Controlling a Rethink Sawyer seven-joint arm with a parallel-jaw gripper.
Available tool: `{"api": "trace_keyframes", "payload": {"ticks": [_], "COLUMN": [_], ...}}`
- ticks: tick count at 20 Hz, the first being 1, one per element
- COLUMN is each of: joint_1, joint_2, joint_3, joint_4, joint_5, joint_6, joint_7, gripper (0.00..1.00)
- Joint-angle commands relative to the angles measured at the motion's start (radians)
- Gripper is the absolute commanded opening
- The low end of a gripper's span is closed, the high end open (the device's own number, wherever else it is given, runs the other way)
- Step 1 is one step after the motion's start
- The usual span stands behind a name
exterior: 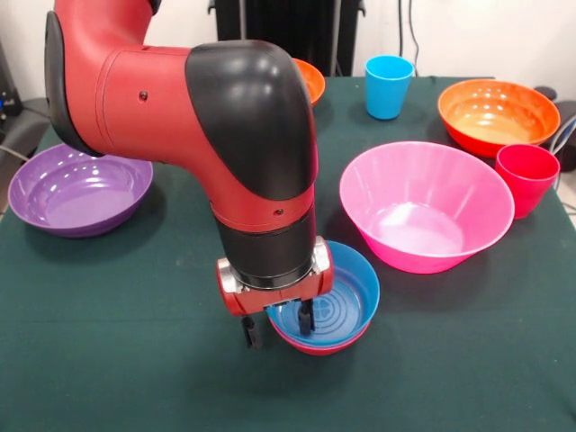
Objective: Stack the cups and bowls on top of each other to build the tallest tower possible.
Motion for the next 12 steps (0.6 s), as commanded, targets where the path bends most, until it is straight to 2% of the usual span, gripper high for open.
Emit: {"api": "trace_keyframes", "payload": {"ticks": [1, 9, 12], "joint_1": [-0.008, -0.003, -0.008], "joint_2": [-0.034, -0.062, -0.092], "joint_3": [0.084, 0.063, 0.063], "joint_4": [0.052, -0.006, 0.011], "joint_5": [-0.075, -0.072, -0.065], "joint_6": [-0.014, 0.081, 0.104], "joint_7": [-0.099, -0.090, -0.087], "gripper": [1.00, 1.00, 1.00]}}
